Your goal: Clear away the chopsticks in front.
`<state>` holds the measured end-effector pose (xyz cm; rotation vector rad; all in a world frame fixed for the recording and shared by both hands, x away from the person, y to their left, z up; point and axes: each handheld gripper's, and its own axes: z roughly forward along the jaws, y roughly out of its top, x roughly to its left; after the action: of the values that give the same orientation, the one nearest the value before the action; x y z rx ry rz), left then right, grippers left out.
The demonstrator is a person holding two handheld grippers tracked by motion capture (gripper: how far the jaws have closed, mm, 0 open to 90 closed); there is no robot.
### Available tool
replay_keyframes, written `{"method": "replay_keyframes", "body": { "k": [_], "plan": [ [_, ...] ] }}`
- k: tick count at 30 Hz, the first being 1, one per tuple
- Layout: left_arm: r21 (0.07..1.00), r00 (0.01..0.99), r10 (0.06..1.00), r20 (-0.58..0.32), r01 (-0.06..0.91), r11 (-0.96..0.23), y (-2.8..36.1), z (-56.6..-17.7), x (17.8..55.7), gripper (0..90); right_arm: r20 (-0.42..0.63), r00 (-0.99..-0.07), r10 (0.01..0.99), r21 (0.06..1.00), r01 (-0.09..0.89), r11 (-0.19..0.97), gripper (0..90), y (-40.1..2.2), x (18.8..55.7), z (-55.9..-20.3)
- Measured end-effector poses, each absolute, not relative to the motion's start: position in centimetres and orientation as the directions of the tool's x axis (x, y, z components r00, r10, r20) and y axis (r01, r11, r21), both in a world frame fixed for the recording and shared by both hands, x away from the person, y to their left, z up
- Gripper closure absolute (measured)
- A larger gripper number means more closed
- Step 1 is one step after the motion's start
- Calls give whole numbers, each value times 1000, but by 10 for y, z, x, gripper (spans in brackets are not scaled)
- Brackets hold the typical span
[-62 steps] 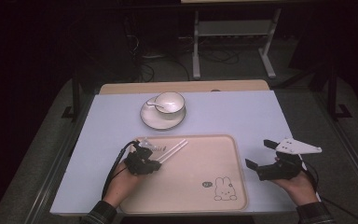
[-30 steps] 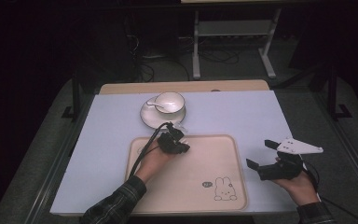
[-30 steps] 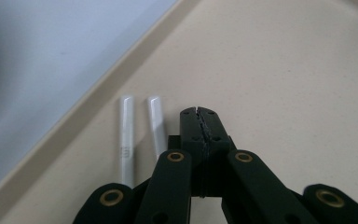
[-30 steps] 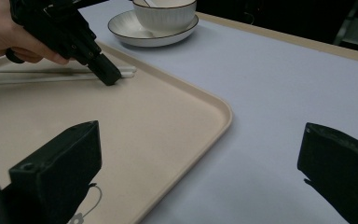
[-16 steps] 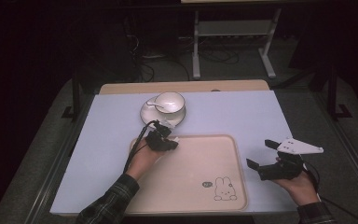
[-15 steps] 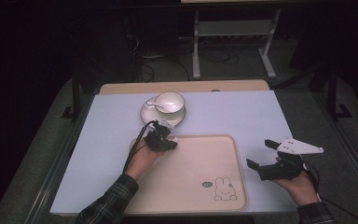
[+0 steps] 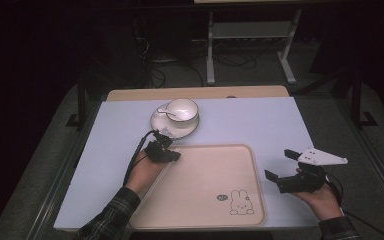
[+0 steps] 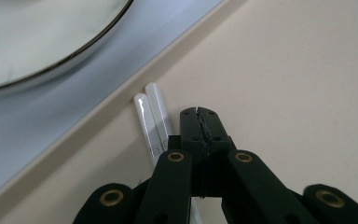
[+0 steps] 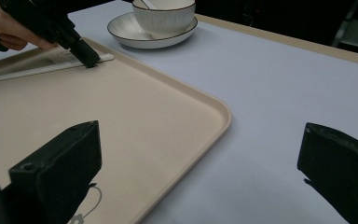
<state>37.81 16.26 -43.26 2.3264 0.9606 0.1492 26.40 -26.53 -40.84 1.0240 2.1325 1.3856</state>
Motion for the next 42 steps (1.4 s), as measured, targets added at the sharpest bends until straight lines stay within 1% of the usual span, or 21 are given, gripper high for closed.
{"method": "replay_keyframes", "body": {
  "k": [9,23,31,38,42],
  "plan": [
    [571,717,684,-133,620,-539,188,-432,367,895,55,-655,753,898,362,249,0,-263,264,-408],
    [568,702,697,-145,636,-522,209,-432,356,893,58,-655,754,899,363,246,0,-263,264,-408],
    [566,694,705,-148,644,-515,219,-431,351,885,57,-655,753,899,362,247,0,-263,264,-408],
    [566,701,698,-144,637,-523,217,-431,351,878,57,-656,753,899,362,247,0,-263,264,-408],
    [572,706,693,-145,631,-524,217,-429,349,850,58,-656,752,899,362,247,0,-263,264,-408]
  ]
}}
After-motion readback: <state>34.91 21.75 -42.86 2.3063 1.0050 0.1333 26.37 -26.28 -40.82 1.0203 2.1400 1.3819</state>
